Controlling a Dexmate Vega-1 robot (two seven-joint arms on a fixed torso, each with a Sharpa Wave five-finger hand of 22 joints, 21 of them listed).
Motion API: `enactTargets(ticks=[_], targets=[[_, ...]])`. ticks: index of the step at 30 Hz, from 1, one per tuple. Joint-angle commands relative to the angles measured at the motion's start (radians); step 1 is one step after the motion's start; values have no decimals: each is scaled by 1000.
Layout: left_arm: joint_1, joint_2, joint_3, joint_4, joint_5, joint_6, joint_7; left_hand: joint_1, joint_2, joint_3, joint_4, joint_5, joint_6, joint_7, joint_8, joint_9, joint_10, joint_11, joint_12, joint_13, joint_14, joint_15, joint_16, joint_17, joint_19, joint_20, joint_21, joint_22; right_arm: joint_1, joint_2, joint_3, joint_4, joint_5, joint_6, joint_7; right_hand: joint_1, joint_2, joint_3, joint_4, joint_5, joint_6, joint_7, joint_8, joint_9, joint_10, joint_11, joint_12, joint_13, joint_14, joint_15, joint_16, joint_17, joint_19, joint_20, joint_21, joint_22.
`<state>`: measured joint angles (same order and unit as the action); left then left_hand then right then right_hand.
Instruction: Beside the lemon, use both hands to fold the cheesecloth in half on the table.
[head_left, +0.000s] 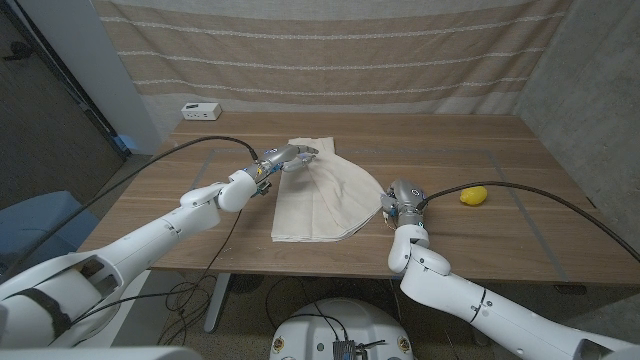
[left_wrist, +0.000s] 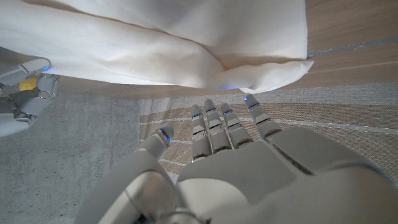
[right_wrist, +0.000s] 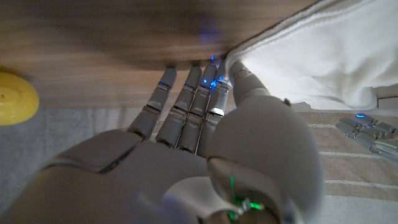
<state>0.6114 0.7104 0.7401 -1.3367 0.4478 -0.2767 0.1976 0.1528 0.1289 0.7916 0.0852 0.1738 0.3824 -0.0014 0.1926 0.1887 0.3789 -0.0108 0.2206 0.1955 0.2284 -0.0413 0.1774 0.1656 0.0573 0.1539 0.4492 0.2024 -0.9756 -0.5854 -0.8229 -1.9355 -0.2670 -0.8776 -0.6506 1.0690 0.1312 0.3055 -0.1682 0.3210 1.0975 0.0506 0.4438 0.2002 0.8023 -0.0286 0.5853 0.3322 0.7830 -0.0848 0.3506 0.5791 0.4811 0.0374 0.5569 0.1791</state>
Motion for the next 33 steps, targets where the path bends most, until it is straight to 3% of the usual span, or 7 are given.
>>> enactTargets(ticks=[1, 5, 13, 15, 24, 29, 33], targets=[[18, 11, -9, -38, 7, 21, -5, -8, 30, 5, 4, 1, 12, 3, 6, 2, 11, 3, 6, 3, 10, 2, 5, 3, 0, 8, 3, 2, -131, -32, 166, 25, 118, 760, -37, 24, 5, 10, 3, -10, 9, 12, 15, 23, 15, 2, 13, 6, 18, -101, 18, 21, 29, -5, 14, 4], [28, 16, -12, -54, 11, 32, -6, -9, 30, 5, 5, 1, 13, 5, 6, 2, 12, 5, 7, 3, 11, 4, 5, 3, 0, 9, 3, 2, -134, -14, 174, 36, 105, 823, -21, 24, 2, 8, 6, -14, 2, 9, 16, 28, 6, -15, 13, 10, 14, -104, 22, 33, 48, -14, 22, 6], [58, 34, -30, -101, 7, 51, -2, -9, 29, 6, 5, 0, 24, -7, 8, 2, 18, -5, 8, 4, 14, -4, 4, 2, 0, 7, 3, 2, -120, 22, 173, 47, 83, 924, 38, 28, -3, -6, 17, -23, -37, -46, 6, 31, -42, -84, 1, 21, -27, -122, 19, 66, 26, -48, 21, 12], [65, 37, -35, -110, 6, 51, 2, -10, 25, 5, 4, -1, 28, -12, 9, 2, 24, -17, 10, 4, 15, -9, 4, 2, 1, 2, 4, 2, -115, 24, 172, 52, 75, 954, 55, 30, 2, -4, 19, -23, -38, -49, 7, 31, -43, -82, 1, 22, -36, -125, 15, 68, 26, -46, 23, 13], [89, 46, -62, -139, -23, 34, 9, -8, 22, 6, -1, -1, 37, -21, 10, 2, 29, -23, 10, 5, 18, -17, 3, 1, 1, -3, 4, 2, -115, 43, 183, 59, 38, 1055, 89, 31, 8, -4, 23, -22, -44, -57, 9, 35, -44, -85, -2, 19, -44, -130, 9, 73, 23, -43, 25, 14], [109, 47, -111, -140, -122, -43, 22, -7, 9, -2, -14, -3, 45, -48, 10, 2, 33, -50, 10, 5, 20, -29, 3, 0, 4, -12, 5, 1, -124, 34, 193, 40, 48, 1069, 144, 34, 11, -2, 24, -22, -60, -59, 7, 39, -66, -87, -13, 17, -58, -131, -1, 75, 14, -43, 24, 14], [128, 42, -163, -141, -205, -125, 44, -5, 6, -4, -19, -3, 39, -56, 6, 2, 34, -51, 9, 5, 19, -29, 2, 0, 5, -12, 5, 1, -121, 38, 189, 34, 25, 1066, 169, 34, 12, -4, 26, -24, -65, -61, 7, 40, -71, -90, -16, 16, -63, -131, -3, 78, 8, -44, 24, 15]])
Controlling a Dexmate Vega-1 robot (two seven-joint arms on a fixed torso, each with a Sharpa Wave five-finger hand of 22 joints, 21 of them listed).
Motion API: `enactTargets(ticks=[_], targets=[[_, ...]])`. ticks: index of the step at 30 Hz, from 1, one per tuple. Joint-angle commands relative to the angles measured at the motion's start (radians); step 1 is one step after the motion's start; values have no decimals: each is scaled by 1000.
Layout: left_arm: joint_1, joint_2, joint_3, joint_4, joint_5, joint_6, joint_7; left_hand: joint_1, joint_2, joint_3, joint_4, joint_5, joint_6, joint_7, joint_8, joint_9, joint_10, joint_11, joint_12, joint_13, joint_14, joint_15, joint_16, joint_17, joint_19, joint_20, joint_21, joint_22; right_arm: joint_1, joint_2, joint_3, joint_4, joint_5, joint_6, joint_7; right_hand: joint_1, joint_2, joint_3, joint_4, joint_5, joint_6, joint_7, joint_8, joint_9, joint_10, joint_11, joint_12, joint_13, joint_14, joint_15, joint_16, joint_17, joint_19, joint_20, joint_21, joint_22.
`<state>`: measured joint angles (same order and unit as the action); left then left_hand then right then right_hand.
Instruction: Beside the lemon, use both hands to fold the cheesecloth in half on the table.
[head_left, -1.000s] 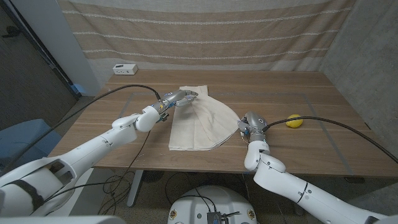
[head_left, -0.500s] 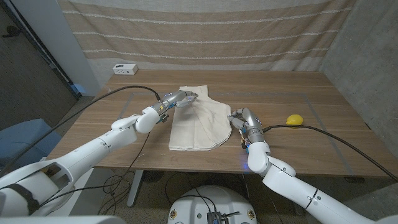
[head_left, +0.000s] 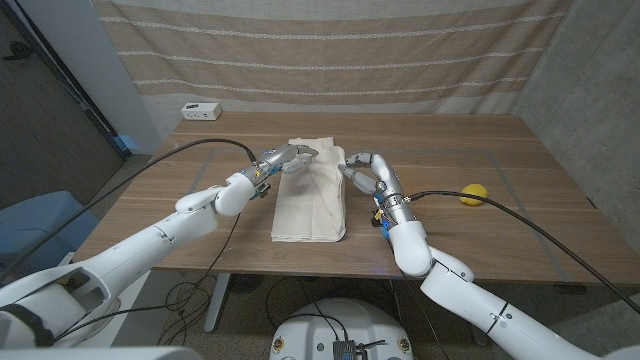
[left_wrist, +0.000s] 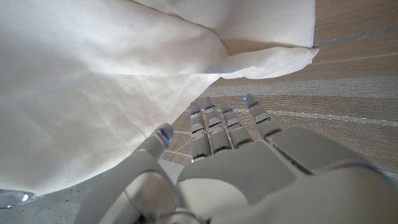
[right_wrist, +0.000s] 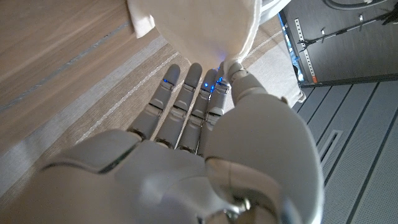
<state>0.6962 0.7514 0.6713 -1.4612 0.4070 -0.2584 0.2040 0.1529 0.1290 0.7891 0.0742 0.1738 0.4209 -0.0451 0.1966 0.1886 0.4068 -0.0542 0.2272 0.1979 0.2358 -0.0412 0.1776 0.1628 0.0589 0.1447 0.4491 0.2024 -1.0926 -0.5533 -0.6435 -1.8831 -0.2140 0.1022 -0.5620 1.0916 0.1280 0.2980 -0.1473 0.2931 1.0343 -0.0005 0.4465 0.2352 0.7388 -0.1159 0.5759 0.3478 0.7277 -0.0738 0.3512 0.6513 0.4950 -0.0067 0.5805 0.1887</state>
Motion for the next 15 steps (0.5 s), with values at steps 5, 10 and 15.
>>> enactTargets(ticks=[5, 10, 15], targets=[[69, -8, -156, -19, -258, -261, 56, -3, -1, -6, -17, -4, -2, -22, 0, 1, 7, -22, 2, 3, 14, -34, 3, 3, 9, -4, 7, 1, 17, 11, -11, -17, -51, 66, 137, 10, 16, 3, 8, 3, -10, -15, 1, 2, -19, 4, -15, -5, -27, -138, -18, 5, -11, 6, 1, 5], [100, -24, -225, -20, -351, -385, 63, -3, -5, -10, -25, -4, -26, -14, -10, 1, -10, -12, -7, 2, 24, -25, 5, 4, 17, 3, 11, 1, 43, 7, -35, -18, -60, 56, 206, 6, 14, -2, 11, 0, -6, -12, 2, 0, -21, 1, -19, -9, -33, -138, -20, 10, -18, 7, 1, 5], [120, -40, -285, -33, -425, -464, 42, -10, -1, -12, -19, -3, -49, -4, -16, 1, -29, 5, -15, 2, 28, -9, 7, 7, 22, 12, 13, 2, 68, 1, -60, -26, -70, 48, 273, 3, 12, -8, 14, -3, 0, -13, 5, 1, -11, -4, -15, -7, -35, -139, -18, 19, -25, 2, 1, 5]])
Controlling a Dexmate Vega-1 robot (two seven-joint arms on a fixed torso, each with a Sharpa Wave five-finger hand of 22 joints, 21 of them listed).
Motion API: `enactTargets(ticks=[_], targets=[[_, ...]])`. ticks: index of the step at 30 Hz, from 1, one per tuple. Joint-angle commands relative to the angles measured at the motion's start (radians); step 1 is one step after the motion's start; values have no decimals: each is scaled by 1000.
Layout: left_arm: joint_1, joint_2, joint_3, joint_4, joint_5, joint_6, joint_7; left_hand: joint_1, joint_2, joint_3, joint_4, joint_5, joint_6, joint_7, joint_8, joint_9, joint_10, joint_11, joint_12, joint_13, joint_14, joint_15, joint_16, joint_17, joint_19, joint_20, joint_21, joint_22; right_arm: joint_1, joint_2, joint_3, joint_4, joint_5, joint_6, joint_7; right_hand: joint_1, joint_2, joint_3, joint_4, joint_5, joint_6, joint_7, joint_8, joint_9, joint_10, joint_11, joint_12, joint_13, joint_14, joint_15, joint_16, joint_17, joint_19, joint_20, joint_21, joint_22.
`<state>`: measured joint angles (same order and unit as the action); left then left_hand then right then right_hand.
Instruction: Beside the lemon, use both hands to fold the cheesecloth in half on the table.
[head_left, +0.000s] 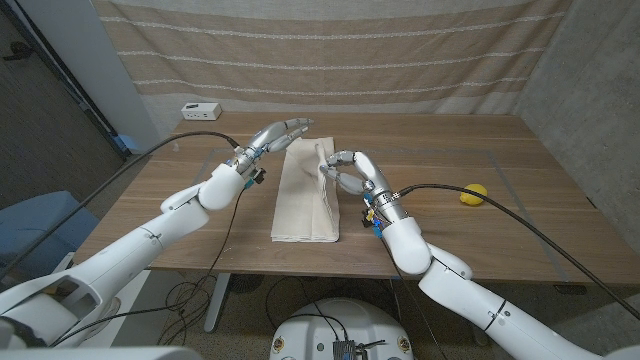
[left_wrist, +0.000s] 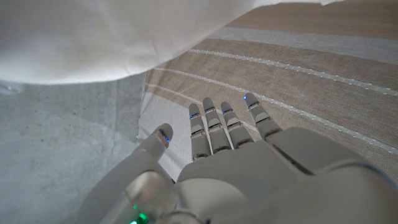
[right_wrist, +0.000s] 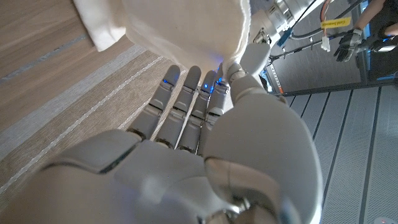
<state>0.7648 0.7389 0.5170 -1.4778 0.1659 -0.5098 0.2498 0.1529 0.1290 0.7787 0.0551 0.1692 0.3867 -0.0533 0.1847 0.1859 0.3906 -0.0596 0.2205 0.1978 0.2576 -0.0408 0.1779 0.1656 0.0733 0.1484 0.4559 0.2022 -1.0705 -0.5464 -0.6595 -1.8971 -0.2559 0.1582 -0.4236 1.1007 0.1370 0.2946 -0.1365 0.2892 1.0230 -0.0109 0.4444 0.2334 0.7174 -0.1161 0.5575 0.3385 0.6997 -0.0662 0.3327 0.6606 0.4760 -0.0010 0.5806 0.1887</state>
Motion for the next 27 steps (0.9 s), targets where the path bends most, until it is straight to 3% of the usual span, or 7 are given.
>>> enactTargets(ticks=[1, 5, 9, 15, 21, 25, 27], targets=[[53, -30, -140, -20, -196, -221, -12, -11, -2, -2, 1, 1, -19, 4, -5, 3, -15, 11, -9, 2, 7, -9, 7, 4, 8, 9, 7, 2, 50, -7, -49, -14, -36, -9, 143, -7, 4, -6, 3, 0, 13, -2, 9, 3, 11, -3, 3, 3, -8, -147, 1, 12, -10, -4, 0, 6], [55, -39, -172, -32, -218, -240, -39, -16, -1, -4, 4, 1, -27, 5, -6, 3, -20, 14, -11, 2, 6, -6, 6, 6, 10, 14, 8, 2, 68, -7, -71, -17, -60, -9, 177, -5, 2, -12, 2, -4, 19, -7, 14, 7, 10, -15, 4, 5, -11, -151, 6, 22, -20, -12, -2, 6], [50, -46, -188, -35, -229, -246, -73, -23, 4, -5, 13, 0, -42, 12, -9, 3, -30, 23, -14, 2, 4, 1, 6, 7, 9, 21, 8, 3, 91, -3, -95, -13, -91, -9, 209, -2, -2, -20, 1, -10, 21, -17, 15, 7, 12, -44, 4, 9, -21, -153, 8, 32, -30, -20, -3, 7], [34, -65, -199, -12, -243, -263, -114, -25, 6, -5, 16, 0, -47, 14, -8, 3, -35, 26, -16, 2, 3, 2, 6, 8, 9, 22, 8, 3, 139, -7, -147, -18, -143, -54, 316, -12, -6, -33, 7, -18, 28, -30, 17, 5, 6, -71, -1, 13, -42, -151, 0, 37, -44, -29, -5, 8], [23, -78, -208, 7, -261, -273, -144, -28, 10, -4, 20, 1, -50, 18, -6, 3, -37, 31, -16, 2, 4, 3, 6, 8, 9, 21, 8, 3, 188, -4, -198, -19, -146, -112, 455, -21, -8, -43, 15, -24, 27, -47, 14, 1, -13, -56, -11, 16, -65, -150, -15, 33, -52, -36, -4, 9], [21, -86, -211, 15, -273, -278, -160, -30, 13, -4, 23, 1, -49, 20, -5, 3, -35, 36, -15, 2, 6, 3, 7, 8, 9, 22, 8, 3, 245, -2, -237, -32, -128, -210, 615, -40, 7, -50, 33, -31, 15, -55, 1, -6, -104, -25, -66, 2, -87, -144, -37, 22, -55, -9, 2, 8], [20, -87, -211, 19, -279, -280, -171, -31, 15, -3, 25, 1, -50, 22, -4, 3, -36, 42, -15, 2, 8, 4, 8, 8, 9, 22, 8, 3, 272, -1, -254, -32, -115, -249, 681, -35, 29, -38, 36, -34, -26, -51, -20, -12, -127, 2, -89, -7, -100, -138, -49, 14, -56, 7, 5, 8]])
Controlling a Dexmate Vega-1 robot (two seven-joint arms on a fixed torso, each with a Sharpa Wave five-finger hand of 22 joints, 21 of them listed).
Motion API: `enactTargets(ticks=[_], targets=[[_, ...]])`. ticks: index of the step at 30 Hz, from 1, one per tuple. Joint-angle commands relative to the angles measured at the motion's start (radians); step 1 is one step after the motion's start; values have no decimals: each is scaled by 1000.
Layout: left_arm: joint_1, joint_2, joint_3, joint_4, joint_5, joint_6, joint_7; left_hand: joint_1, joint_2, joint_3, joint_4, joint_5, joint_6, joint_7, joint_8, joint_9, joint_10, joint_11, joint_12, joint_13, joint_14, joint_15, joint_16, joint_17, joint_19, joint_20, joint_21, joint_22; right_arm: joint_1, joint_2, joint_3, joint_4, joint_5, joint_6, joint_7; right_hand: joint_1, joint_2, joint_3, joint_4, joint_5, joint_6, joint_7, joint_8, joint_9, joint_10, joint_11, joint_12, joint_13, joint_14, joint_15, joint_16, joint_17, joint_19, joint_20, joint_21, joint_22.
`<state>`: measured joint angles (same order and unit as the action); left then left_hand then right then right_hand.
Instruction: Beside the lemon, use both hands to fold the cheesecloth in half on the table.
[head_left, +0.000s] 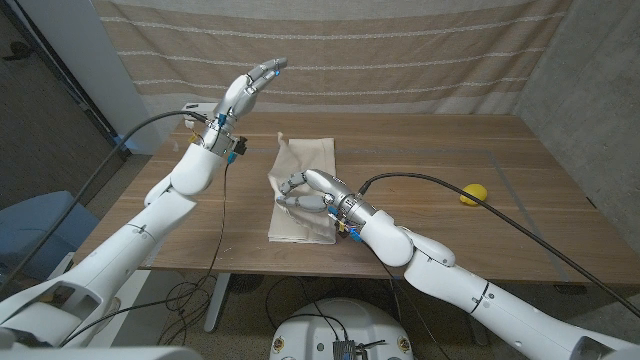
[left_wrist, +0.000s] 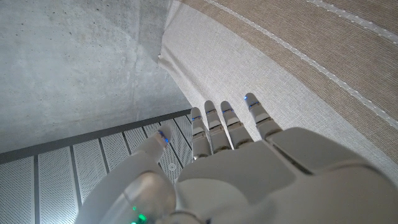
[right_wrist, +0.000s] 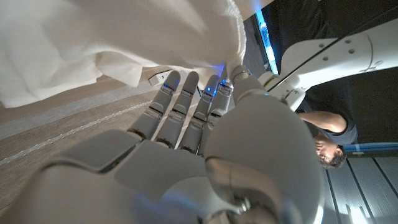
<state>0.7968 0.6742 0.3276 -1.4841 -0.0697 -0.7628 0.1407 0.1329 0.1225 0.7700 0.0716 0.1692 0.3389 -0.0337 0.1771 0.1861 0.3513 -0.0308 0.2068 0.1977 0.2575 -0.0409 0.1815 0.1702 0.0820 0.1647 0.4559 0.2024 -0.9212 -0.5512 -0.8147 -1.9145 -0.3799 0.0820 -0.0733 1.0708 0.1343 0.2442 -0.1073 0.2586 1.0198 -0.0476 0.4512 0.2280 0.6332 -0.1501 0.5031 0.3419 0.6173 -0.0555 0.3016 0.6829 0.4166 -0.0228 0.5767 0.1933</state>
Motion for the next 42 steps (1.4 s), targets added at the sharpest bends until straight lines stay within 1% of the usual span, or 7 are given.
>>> enactTargets(ticks=[1, 3, 7, 12, 18, 27, 42], targets=[[-11, -23, -22, 26, -44, -28, -64, -12, 22, 5, 9, 1, -2, 2, 4, 3, 4, 14, -1, 2, 9, 5, 4, 4, 0, 6, 8, 3, 139, 4, -104, -8, 33, -186, 372, -7, 39, 18, 11, -7, -39, -5, -36, -11, -53, 53, -47, -16, -22, -131, -23, -16, 3, 46, 11, 3], [-8, -23, -23, 27, -44, -26, -70, -12, 23, 6, 11, 1, -4, 4, 4, 3, 3, 17, -1, 2, 9, 6, 5, 4, 0, 6, 8, 3, 174, 7, -110, 20, 101, -190, 455, -60, 31, 8, 42, -29, -134, 21, -91, -24, -102, 113, -91, -34, -51, -80, -46, -38, -23, 89, 6, 0], [-3, -23, -24, 28, -43, -17, -79, -14, 24, 6, 13, 1, -6, 4, 4, 3, 2, 15, -1, 2, 8, 8, 4, 4, 0, 6, 9, 3, 214, 4, -101, 84, 229, -152, 538, -359, -50, -111, 160, -65, -415, 45, -259, -34, -245, 228, -218, -81, -206, 51, -98, -93, -198, 195, -77, -6], [3, -20, -22, 30, -49, 3, -90, -14, 25, 7, 13, 1, -11, -2, 4, 3, -3, 12, -3, 2, 5, 7, 2, 3, -1, 5, 8, 4, 195, -15, -43, 107, 352, -82, 503, -567, -146, -226, 229, -49, -483, 44, -262, -31, -286, 253, -261, -91, -279, 78, -97, -116, -305, 234, -147, -7], [10, -17, -18, 38, -59, 16, -101, -13, 22, 8, 10, 2, -18, -6, 3, 2, -12, 4, -5, 2, 0, 2, -1, 1, -2, 3, 8, 4, 139, -18, 34, 117, 421, -12, 360, -665, -132, -259, 267, -32, -495, 52, -258, -29, -279, 267, -266, -93, -294, 85, -90, -121, -297, 233, -156, -5], [31, -6, -5, 47, -91, 50, -126, -8, 10, 5, -5, 1, -17, -22, 8, 2, -14, -18, -4, 2, -7, -8, -3, -1, -3, -3, 8, 3, 111, -12, 96, 141, 465, 59, 234, -592, -25, -190, 209, -18, -500, 51, -254, -33, -271, 253, -273, -100, -293, 76, -83, -142, -218, 204, -142, -6], [69, -2, 23, 89, -225, 109, -199, -4, -2, 0, -21, 0, -9, -33, 12, 2, -14, -23, -2, 2, -9, -3, -3, -2, -6, -2, 7, 3, 102, -9, 162, 171, 500, 96, 126, -518, -7, -147, 149, -29, -508, 54, -255, -35, -267, 257, -278, -106, -281, 72, -83, -169, -185, 194, -140, -7]])
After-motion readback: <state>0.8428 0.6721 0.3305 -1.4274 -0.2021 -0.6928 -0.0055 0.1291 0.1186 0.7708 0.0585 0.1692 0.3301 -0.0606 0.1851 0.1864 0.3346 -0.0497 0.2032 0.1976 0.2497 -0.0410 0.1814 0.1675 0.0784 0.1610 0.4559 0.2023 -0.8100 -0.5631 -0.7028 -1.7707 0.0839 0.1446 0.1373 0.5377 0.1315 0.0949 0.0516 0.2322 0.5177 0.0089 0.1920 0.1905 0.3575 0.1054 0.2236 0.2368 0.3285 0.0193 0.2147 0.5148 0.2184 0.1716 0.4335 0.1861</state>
